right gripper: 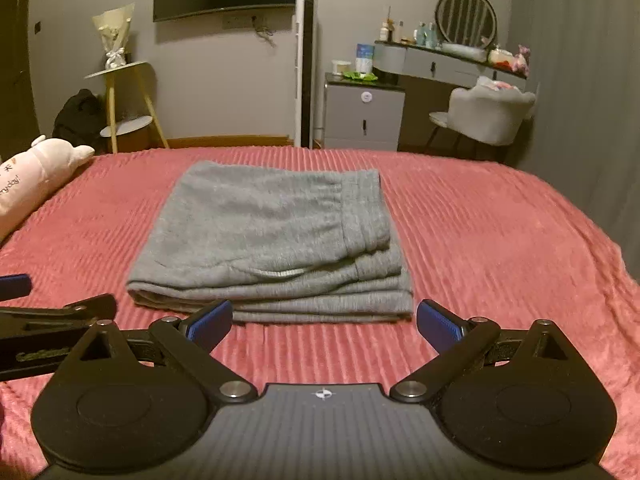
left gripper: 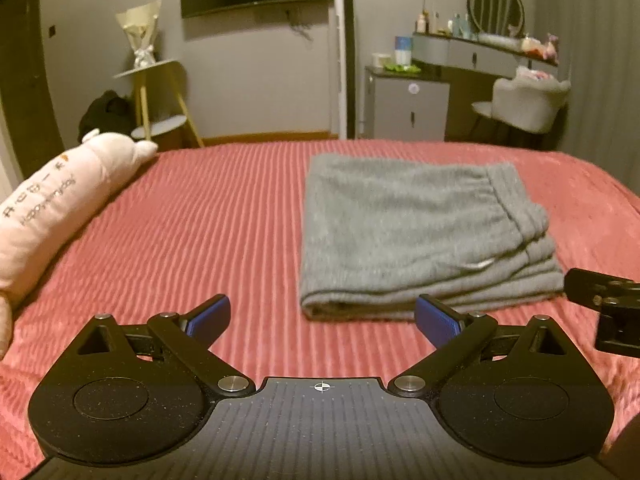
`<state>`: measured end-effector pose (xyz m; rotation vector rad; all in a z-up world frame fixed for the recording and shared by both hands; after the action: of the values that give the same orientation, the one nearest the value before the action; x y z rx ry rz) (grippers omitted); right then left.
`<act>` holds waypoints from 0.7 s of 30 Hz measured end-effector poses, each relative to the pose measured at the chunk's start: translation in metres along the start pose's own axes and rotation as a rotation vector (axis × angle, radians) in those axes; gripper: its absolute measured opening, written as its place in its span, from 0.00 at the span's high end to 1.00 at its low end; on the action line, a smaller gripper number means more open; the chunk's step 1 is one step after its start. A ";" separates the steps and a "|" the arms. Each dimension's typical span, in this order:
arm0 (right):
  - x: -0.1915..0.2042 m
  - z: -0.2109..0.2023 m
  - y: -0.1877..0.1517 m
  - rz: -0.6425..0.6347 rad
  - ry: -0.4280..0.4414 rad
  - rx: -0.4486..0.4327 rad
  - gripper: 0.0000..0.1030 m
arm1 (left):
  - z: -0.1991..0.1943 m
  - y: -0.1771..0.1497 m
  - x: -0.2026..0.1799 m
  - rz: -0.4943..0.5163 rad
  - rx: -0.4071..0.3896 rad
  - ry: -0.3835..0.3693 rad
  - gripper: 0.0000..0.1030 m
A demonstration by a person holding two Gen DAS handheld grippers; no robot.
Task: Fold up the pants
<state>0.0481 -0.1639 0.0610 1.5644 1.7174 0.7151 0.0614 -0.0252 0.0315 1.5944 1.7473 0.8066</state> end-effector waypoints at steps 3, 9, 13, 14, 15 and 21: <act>0.001 0.003 -0.002 -0.047 -0.042 -0.041 0.04 | 0.012 -0.003 -0.004 -0.002 0.029 -0.015 0.02; -0.005 0.039 -0.014 0.038 -0.006 0.008 0.04 | 0.041 -0.021 -0.012 0.036 0.086 -0.007 0.02; 0.001 0.048 -0.017 0.020 -0.035 0.011 0.04 | 0.048 -0.024 -0.011 0.029 0.072 -0.020 0.02; 0.004 0.050 -0.018 0.009 -0.039 0.013 0.04 | 0.050 -0.025 -0.012 0.041 0.071 -0.015 0.02; 0.005 0.052 -0.018 0.002 -0.037 0.020 0.04 | 0.052 -0.026 -0.013 0.051 0.074 -0.012 0.02; 0.003 0.062 -0.019 0.014 -0.021 0.053 0.04 | 0.055 -0.027 -0.014 0.056 0.086 -0.034 0.02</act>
<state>0.0855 -0.1668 0.0086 1.6156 1.7243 0.6634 0.0895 -0.0399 -0.0227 1.7104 1.7405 0.7354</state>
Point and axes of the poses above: each gripper's, at about its wrist camera, not at the fingertips, and z roughly the way its jaws point, x to its left, y to its top, the point moved 1 cm from there along z, roughly the way its jaws point, and after that the axes turned 6 degrees about -z, right-handed, at the moved point
